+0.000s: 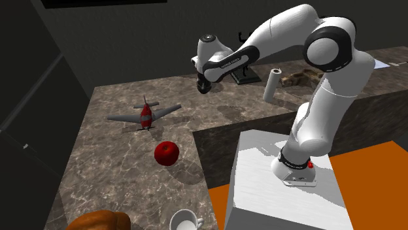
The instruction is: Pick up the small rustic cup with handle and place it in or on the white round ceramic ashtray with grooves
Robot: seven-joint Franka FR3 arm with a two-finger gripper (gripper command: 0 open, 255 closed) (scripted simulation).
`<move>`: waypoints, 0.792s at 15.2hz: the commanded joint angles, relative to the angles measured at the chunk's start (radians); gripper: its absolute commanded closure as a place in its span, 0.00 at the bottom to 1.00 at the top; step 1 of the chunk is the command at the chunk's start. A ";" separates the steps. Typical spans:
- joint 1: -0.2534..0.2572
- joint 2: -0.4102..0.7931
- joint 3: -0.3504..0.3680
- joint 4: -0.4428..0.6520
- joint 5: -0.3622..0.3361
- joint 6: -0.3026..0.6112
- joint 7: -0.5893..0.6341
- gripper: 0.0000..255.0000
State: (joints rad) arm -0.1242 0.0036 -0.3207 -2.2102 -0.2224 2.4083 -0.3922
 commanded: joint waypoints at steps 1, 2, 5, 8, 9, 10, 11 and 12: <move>0.001 -0.014 0.001 0.014 0.000 -0.027 -0.003 1.00; 0.001 -0.021 0.001 0.021 -0.001 -0.041 -0.004 1.00; 0.003 -0.039 0.003 0.042 -0.001 -0.080 -0.008 1.00; -0.005 -0.026 -0.007 0.083 0.015 -0.104 -0.040 1.00; -0.015 -0.001 -0.018 0.110 0.031 -0.103 -0.070 1.00; -0.025 0.024 -0.028 0.138 0.049 -0.103 -0.100 1.00; -0.036 0.051 -0.038 0.168 0.067 -0.104 -0.130 1.00; -0.048 0.078 -0.046 0.199 0.086 -0.106 -0.160 1.00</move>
State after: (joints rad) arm -0.1600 0.0541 -0.3565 -2.0510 -0.1573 2.3111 -0.5165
